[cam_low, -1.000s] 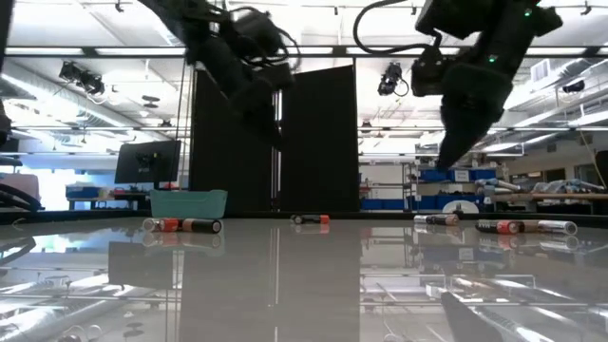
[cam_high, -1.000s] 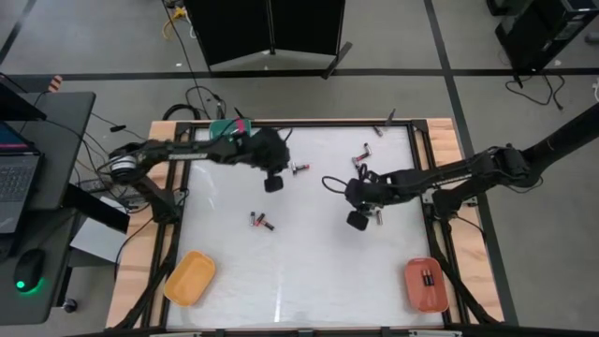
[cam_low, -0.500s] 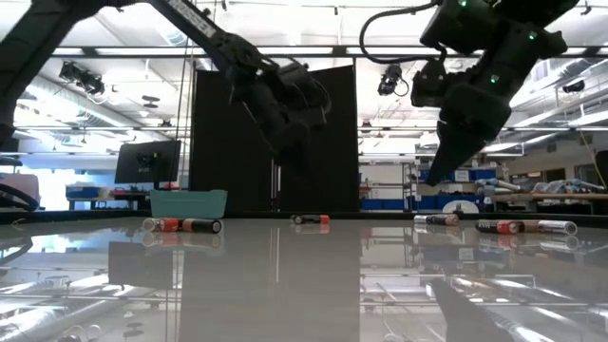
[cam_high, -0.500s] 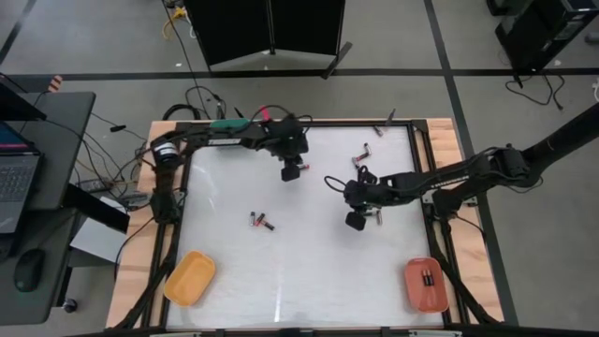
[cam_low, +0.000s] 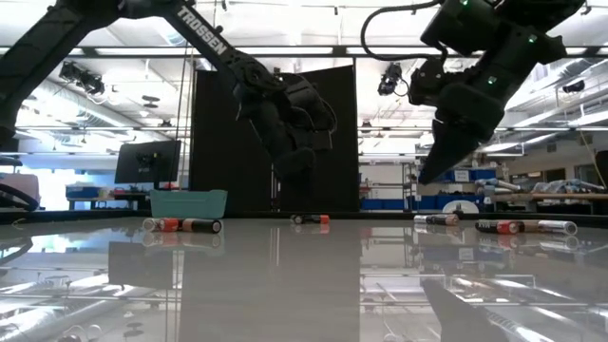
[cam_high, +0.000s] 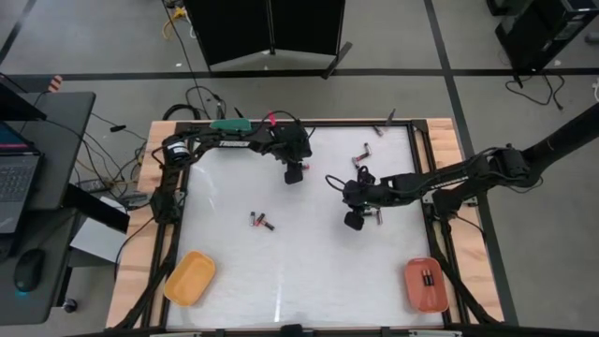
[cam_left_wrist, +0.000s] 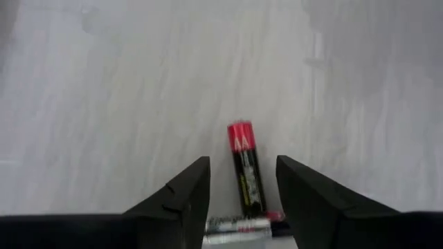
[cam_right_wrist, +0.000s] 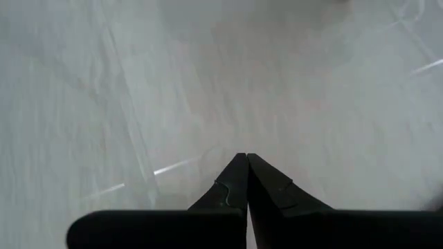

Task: Sort batteries
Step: Put the top center red battery into the yellow bin

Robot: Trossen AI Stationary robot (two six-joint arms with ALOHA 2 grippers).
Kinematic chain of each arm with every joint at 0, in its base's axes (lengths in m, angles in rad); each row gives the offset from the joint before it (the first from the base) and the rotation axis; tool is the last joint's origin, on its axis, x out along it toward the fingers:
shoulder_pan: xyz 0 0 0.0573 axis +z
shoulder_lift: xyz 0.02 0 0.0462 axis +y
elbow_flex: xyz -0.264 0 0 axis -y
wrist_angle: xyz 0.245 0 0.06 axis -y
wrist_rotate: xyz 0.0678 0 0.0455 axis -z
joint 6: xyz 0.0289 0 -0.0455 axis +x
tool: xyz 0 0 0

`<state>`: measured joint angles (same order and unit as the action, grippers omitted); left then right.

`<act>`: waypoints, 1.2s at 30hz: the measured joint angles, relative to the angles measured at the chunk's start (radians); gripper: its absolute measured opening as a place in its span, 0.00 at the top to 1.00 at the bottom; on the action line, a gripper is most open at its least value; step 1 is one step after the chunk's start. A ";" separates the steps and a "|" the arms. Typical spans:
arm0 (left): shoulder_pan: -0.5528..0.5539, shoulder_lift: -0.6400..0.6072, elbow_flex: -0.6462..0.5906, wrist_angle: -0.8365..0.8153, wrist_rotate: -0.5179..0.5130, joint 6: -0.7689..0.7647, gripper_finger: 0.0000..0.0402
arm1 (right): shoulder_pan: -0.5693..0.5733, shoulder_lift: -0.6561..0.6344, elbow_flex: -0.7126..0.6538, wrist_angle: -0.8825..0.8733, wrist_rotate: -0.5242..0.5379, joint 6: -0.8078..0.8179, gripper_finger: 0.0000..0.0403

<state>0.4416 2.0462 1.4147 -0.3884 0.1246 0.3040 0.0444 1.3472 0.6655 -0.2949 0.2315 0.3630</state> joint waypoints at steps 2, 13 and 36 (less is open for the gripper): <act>0.001 0.005 -0.001 -0.008 -0.001 -0.003 0.57 | 0.001 0.000 0.000 0.005 0.004 0.000 0.97; -0.013 0.024 -0.001 0.042 0.021 -0.052 0.57 | 0.001 0.000 0.000 0.024 0.007 -0.008 0.97; -0.023 0.061 0.000 0.073 -0.026 -0.103 0.62 | 0.001 0.001 0.000 0.039 0.014 -0.026 0.97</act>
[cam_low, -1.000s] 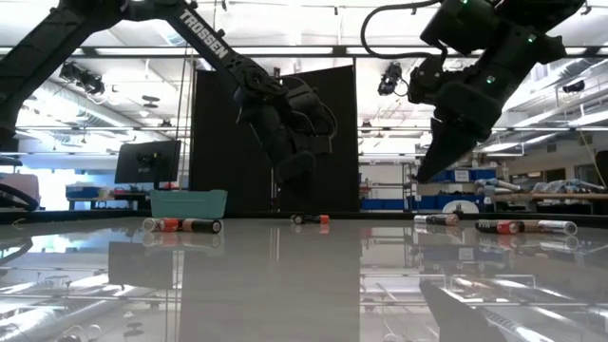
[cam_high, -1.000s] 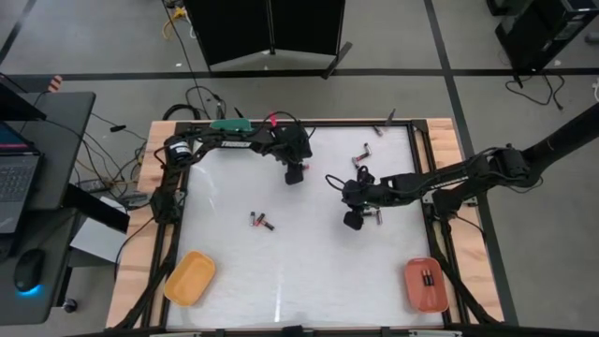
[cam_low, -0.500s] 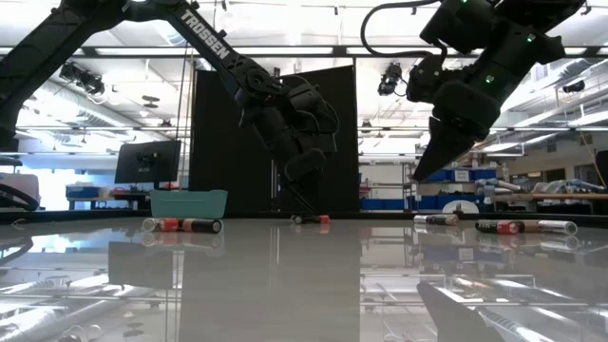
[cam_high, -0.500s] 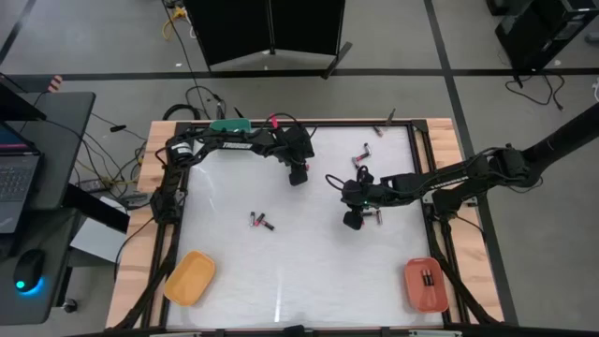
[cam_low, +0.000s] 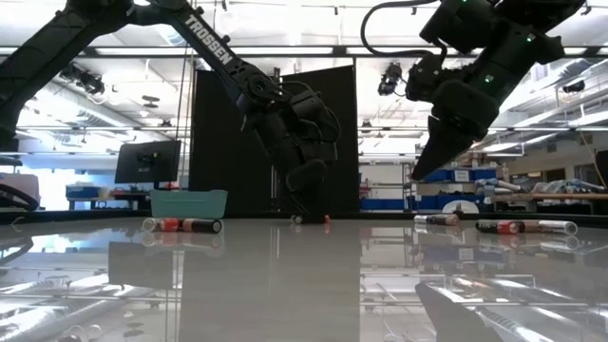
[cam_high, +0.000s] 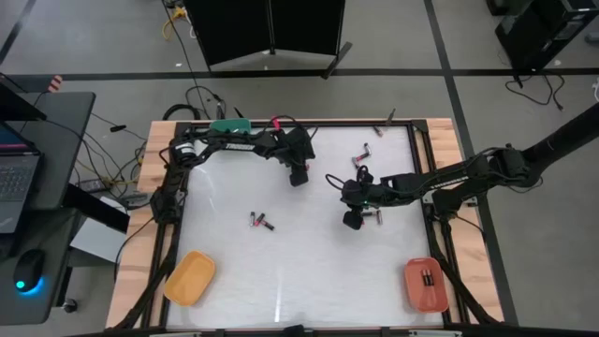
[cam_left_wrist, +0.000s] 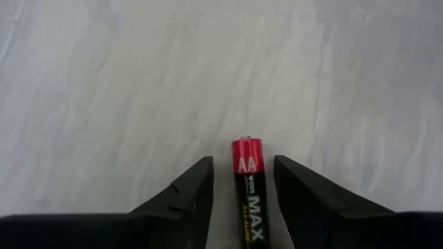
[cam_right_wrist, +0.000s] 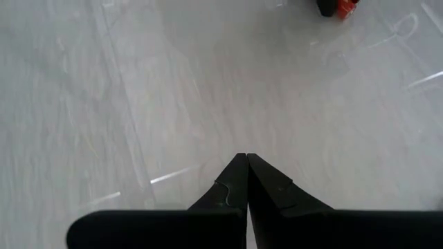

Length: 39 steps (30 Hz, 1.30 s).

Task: Sort batteries
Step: Put the top center red battery into the yellow bin

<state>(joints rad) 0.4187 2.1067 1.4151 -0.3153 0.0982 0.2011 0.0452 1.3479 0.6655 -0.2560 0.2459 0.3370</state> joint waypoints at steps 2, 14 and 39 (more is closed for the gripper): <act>0.000 0.000 0.000 -0.001 0.001 0.001 0.68 | 0.001 0.000 0.000 0.001 0.000 0.000 0.97; -0.024 -0.037 -0.004 -0.042 -0.027 0.035 0.89 | 0.001 0.000 0.000 0.000 0.000 0.000 0.97; -0.451 -0.696 -0.301 -0.280 -0.415 -0.487 0.89 | -0.007 0.000 0.000 0.179 0.026 -0.180 0.97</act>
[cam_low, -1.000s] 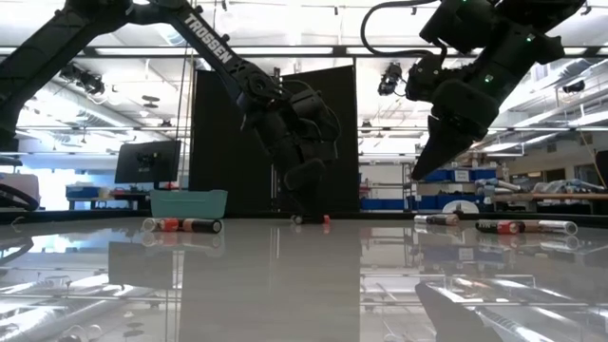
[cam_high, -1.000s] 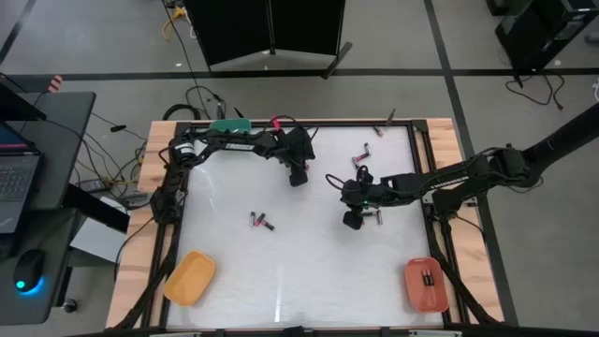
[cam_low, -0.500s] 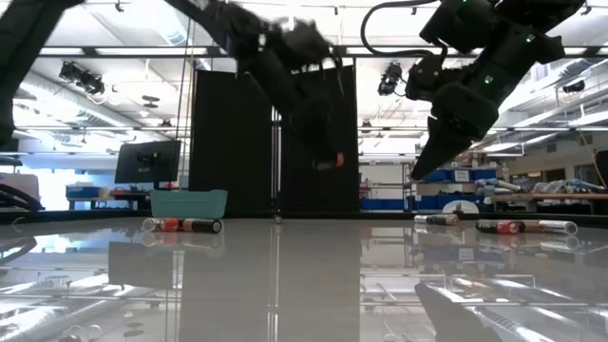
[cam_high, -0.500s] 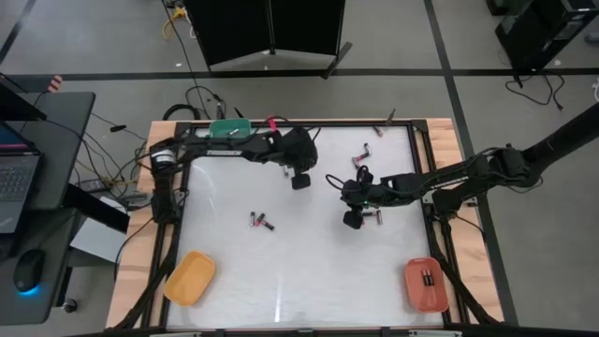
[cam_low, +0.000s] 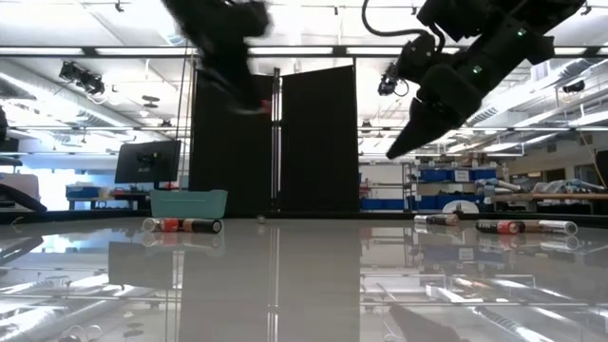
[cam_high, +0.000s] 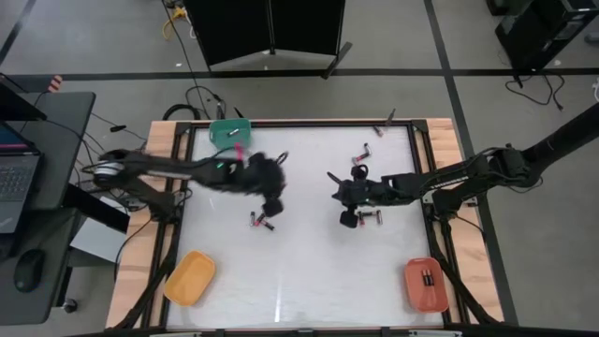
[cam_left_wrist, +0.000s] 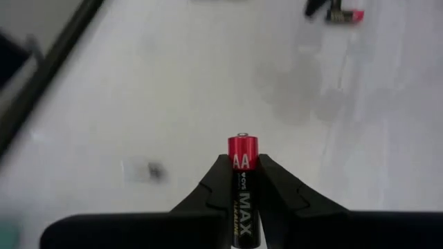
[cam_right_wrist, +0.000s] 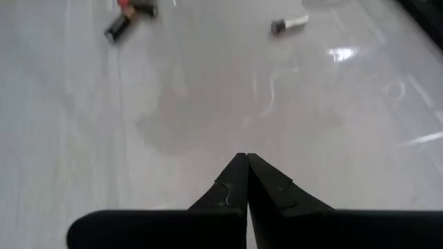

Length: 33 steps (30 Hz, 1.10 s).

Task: Sort batteries
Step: Put the top center red battery into the yellow bin

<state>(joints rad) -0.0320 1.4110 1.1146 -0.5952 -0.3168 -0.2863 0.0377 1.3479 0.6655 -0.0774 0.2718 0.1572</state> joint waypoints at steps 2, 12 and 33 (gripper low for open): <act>-0.081 -0.061 -0.032 -0.093 -0.062 -0.157 0.89 | -0.011 0.002 0.000 0.032 0.000 -0.024 0.97; -0.505 -0.110 -0.032 -0.436 -0.099 -0.954 0.89 | -0.107 0.010 0.000 0.136 -0.064 -0.117 0.97; -1.014 0.199 0.006 -0.476 0.185 -1.939 0.89 | -0.242 0.010 0.000 0.209 -0.196 -0.239 0.97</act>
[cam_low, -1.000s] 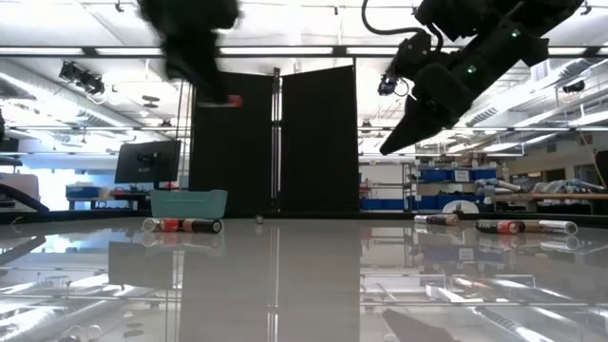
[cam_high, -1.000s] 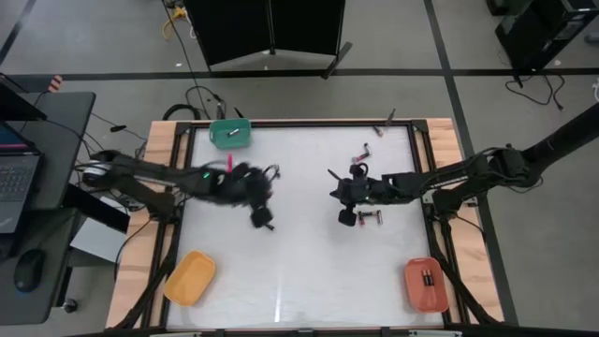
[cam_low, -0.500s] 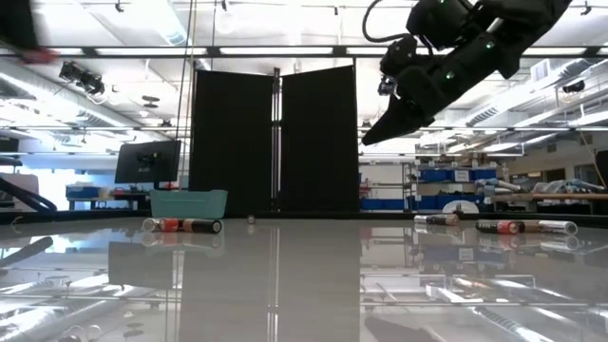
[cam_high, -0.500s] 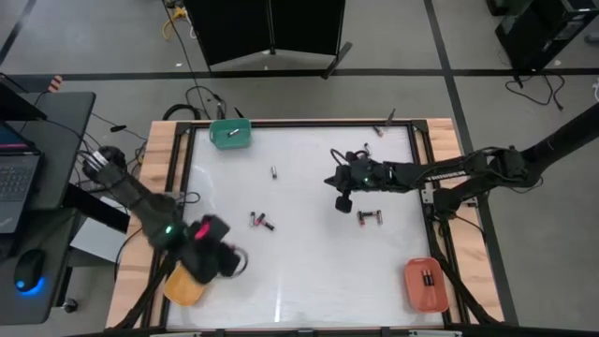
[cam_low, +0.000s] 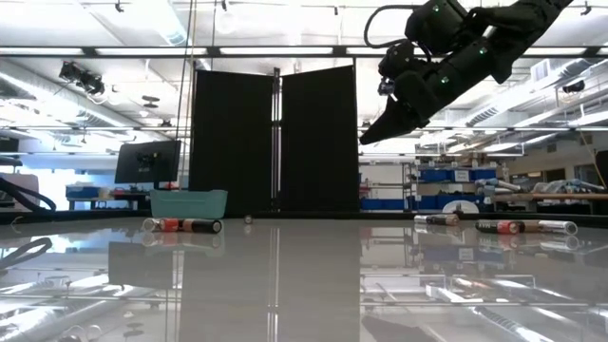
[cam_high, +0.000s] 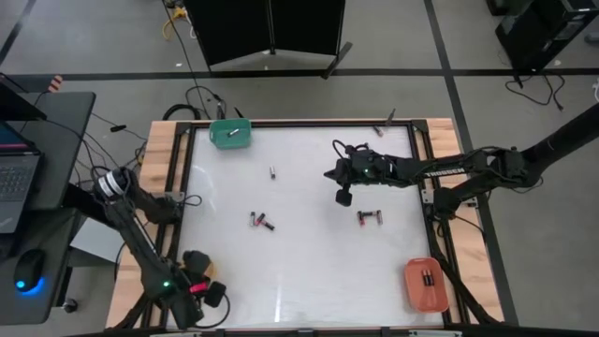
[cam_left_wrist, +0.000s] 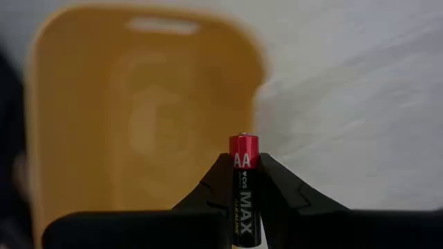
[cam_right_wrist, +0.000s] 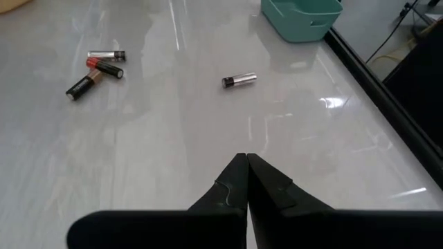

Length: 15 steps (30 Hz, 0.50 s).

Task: Sort batteries
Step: Put the top center red battery into the yellow bin

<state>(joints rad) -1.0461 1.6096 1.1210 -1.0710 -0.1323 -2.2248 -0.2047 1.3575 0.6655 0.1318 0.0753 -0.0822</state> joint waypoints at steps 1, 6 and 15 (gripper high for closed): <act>-0.004 0.007 0.000 -0.012 0.026 -0.008 0.89 | 0.000 0.000 0.000 -0.001 -0.001 0.000 0.97; -0.010 0.035 0.000 -0.054 0.073 -0.019 0.89 | 0.000 0.000 0.000 -0.015 -0.002 0.000 0.97; -0.010 0.060 -0.047 -0.042 0.090 -0.010 0.89 | 0.000 0.000 0.000 -0.017 -0.002 -0.004 0.97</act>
<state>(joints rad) -1.0557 1.6699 1.0738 -1.1128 -0.0422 -2.2346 -0.2043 1.3575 0.6655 0.1150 0.0738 -0.0860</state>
